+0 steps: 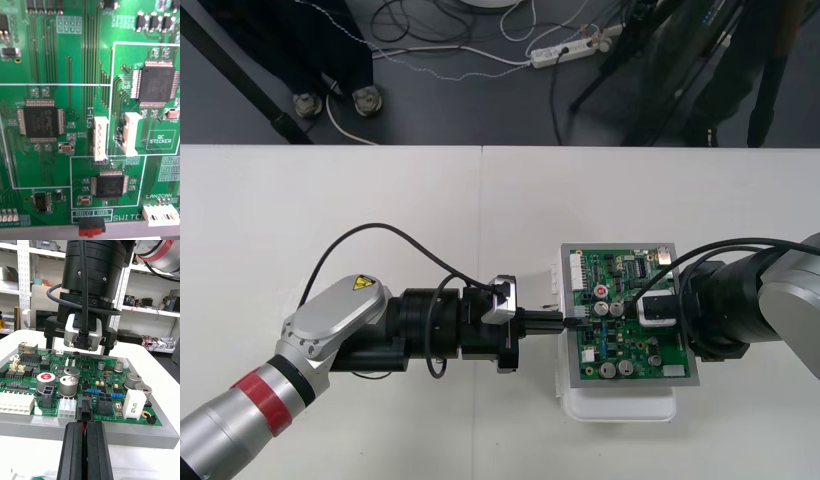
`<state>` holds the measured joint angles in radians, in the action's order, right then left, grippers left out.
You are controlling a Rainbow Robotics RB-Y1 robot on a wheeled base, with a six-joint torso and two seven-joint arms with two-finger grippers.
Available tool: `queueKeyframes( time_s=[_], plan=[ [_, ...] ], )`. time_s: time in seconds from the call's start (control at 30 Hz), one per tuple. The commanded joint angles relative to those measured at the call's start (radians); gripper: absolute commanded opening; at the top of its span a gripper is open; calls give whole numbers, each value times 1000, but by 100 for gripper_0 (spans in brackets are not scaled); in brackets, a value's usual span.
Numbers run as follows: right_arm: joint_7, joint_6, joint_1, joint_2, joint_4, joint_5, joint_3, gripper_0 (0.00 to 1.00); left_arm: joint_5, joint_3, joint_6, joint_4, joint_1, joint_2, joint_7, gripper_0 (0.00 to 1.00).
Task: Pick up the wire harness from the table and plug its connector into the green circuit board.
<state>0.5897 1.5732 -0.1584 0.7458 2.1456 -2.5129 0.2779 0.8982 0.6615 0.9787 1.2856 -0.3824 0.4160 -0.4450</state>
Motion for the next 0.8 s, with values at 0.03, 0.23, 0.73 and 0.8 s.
queueKeyframes(
  time_s=[0.03, 0.23, 0.73, 0.8],
  plan=[
    [25, -2, -23, -31, 23, 23, 17, 100, -13, 18, -5, 52, 4, -57, -57, 19],
    [29, -2, -23, -29, 25, 19, 17, 100, -27, 18, -5, 52, 8, -49, -49, 100],
    [30, -2, -23, -28, 23, 17, 17, 100, -44, 15, -5, 54, 10, -33, -46, 100],
    [30, -2, -23, -28, 23, 17, 15, 100, -44, 12, -5, 52, 10, -33, -44, 100]
  ],
)
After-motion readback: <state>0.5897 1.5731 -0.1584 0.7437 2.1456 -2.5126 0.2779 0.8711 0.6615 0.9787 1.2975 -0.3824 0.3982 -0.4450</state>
